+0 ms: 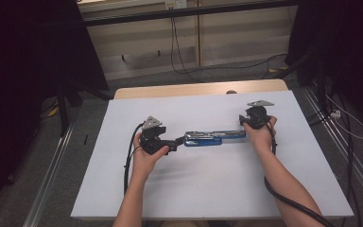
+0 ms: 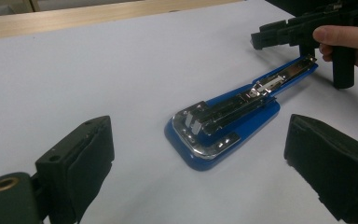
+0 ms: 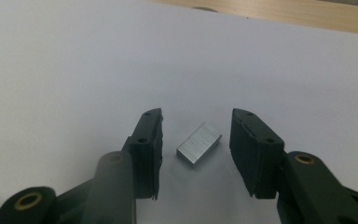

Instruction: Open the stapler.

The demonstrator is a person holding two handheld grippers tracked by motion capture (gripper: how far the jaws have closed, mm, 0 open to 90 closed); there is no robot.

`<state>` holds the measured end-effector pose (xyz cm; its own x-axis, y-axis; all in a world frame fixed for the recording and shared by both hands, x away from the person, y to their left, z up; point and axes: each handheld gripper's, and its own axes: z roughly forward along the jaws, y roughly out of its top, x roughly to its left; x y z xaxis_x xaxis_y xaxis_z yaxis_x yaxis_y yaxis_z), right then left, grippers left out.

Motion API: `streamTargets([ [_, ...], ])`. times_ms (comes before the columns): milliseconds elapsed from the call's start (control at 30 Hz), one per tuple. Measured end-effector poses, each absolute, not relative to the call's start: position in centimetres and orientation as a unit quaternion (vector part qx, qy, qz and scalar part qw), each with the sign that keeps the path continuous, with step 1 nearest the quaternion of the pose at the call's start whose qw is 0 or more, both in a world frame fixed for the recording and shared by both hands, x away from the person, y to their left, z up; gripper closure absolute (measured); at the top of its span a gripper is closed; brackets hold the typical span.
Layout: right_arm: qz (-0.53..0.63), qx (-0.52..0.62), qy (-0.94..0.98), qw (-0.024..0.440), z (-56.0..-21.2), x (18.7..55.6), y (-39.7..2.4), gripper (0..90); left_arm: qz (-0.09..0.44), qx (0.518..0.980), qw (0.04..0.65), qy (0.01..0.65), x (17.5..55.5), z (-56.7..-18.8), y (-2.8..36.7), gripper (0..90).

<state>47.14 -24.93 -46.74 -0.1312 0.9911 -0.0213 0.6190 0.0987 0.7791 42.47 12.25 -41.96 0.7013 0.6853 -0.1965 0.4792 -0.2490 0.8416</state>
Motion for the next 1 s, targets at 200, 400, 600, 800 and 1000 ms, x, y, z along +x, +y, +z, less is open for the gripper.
streamTargets([
  [200, 0.307, 0.592, 0.687, 0.288, -46.8, 47.3, -24.9, 65.5, 0.106, 0.787, 0.483, 0.371, 42.5, -42.1, 12.3, 8.5],
  [400, 0.311, 0.588, 0.693, 0.277, -46.8, 47.0, -25.4, 79.0, 0.108, 0.789, 0.479, 0.368, 42.6, -42.0, 12.5, 8.5],
  [600, 0.314, 0.588, 0.693, 0.274, -46.8, 46.9, -25.7, 74.6, 0.109, 0.789, 0.479, 0.369, 42.5, -42.0, 12.5, 8.5],
  [800, 0.314, 0.583, 0.699, 0.27, -46.8, 47.0, -25.7, 74.4, 0.108, 0.79, 0.478, 0.37, 42.6, -42.1, 12.4, 8.5],
  [1000, 0.316, 0.579, 0.703, 0.266, -46.9, 47.2, -25.7, 79.3, 0.108, 0.793, 0.475, 0.367, 42.6, -42.1, 12.3, 8.5],
])
